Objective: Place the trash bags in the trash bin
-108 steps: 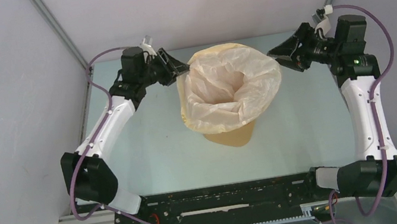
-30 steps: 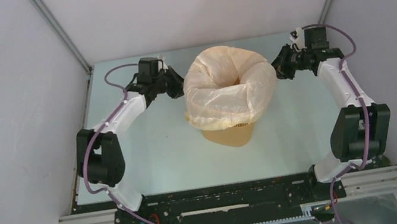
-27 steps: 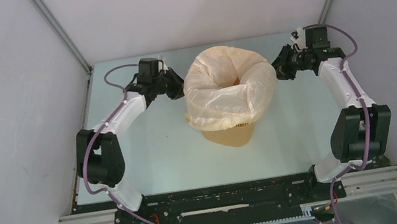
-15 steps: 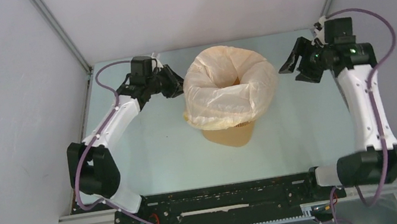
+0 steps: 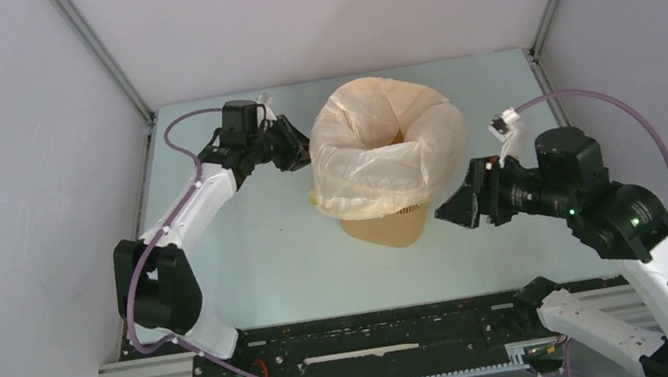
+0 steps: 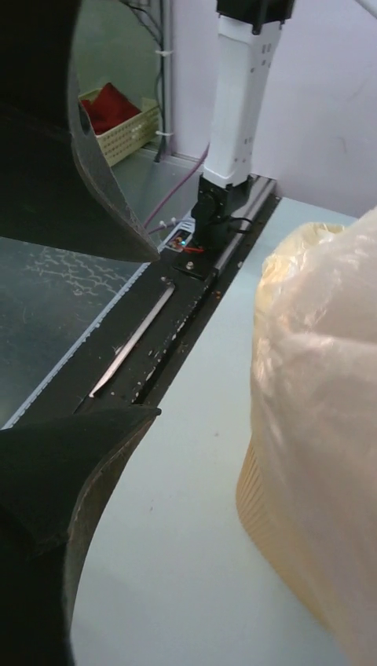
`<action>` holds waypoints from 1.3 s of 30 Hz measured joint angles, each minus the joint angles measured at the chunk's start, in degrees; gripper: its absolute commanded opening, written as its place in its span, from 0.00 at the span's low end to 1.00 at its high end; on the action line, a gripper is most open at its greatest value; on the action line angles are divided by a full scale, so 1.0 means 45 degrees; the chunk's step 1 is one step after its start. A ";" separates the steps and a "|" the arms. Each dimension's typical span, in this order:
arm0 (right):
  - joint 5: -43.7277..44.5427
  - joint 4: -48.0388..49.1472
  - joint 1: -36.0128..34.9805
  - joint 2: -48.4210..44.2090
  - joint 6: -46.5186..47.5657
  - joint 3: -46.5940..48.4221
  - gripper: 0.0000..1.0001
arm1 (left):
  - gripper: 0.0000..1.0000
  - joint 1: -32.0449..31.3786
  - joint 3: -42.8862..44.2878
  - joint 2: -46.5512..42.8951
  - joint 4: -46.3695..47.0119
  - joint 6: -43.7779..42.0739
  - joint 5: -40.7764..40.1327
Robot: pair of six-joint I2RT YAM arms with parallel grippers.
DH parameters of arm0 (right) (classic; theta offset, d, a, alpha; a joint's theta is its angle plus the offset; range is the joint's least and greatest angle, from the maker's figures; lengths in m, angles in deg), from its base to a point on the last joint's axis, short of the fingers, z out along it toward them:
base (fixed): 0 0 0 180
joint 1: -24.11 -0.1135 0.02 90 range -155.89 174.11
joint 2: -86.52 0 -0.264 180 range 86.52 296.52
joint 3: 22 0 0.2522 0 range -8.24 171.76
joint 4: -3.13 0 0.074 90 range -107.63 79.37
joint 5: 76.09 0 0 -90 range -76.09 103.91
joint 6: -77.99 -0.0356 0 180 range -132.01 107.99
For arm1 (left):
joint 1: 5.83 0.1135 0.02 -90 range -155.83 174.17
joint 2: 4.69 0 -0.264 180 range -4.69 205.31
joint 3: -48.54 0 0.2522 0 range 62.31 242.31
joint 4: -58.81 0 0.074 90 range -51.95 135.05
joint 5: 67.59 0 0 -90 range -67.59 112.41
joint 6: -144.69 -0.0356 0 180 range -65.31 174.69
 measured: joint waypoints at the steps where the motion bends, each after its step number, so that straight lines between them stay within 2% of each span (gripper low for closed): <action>1: 0.0325 0.0257 -0.0602 0.0121 -0.0170 -0.0073 0.74 | 0.27 0.0000 0.0000 0.0000 0.0000 0.0000 0.0034; 5: 0.1894 0.1137 -0.2618 0.1078 -0.0612 -0.0199 0.74 | 0.27 0.0000 -0.0131 -0.0102 0.0034 0.0019 0.0146; 8: 0.3725 0.1719 -0.3920 0.1613 -0.0826 -0.0549 0.65 | 0.26 0.0000 -0.0335 -0.0277 0.0049 0.0029 0.0180; 15: 0.6363 0.2550 -0.4639 0.1948 -0.1103 -0.0869 0.64 | 0.26 0.0000 -0.0588 -0.0719 0.0180 0.0136 0.0170; 17: 0.6766 0.2817 -0.4862 0.1933 -0.1122 -0.1010 0.61 | 0.26 0.0000 -0.0719 -0.0840 0.0253 0.0155 0.0160; 18: 0.6883 0.2987 -0.4959 0.1889 -0.1122 -0.1137 0.54 | 0.26 0.0000 -0.0772 -0.0874 0.0287 0.0160 0.0155; 20: 0.7067 0.3322 -0.5105 0.1807 -0.1093 -0.1452 0.31 | 0.26 0.0000 -0.0855 -0.0884 0.0364 0.0233 0.0131; 21: 0.7125 0.3473 -0.5129 0.1783 -0.1103 -0.1617 0.26 | 0.26 0.0000 -0.0903 -0.0884 0.0398 0.0248 0.0126; 25: 0.7354 0.3915 -0.5207 0.1753 -0.1020 -0.2370 0.14 | 0.26 0.0000 -0.1112 -0.0884 0.0510 0.0369 0.0131; 32: 0.7514 0.4454 -0.5362 0.1044 -0.0947 -0.4507 0.11 | 0.22 0.0000 -0.1156 -0.0879 0.0826 0.0588 0.0131; 39: 0.7412 0.5110 -0.5362 0.0942 -0.0811 -0.5450 0.12 | 0.17 0.0000 -0.1175 -0.0427 0.1195 0.0602 0.0141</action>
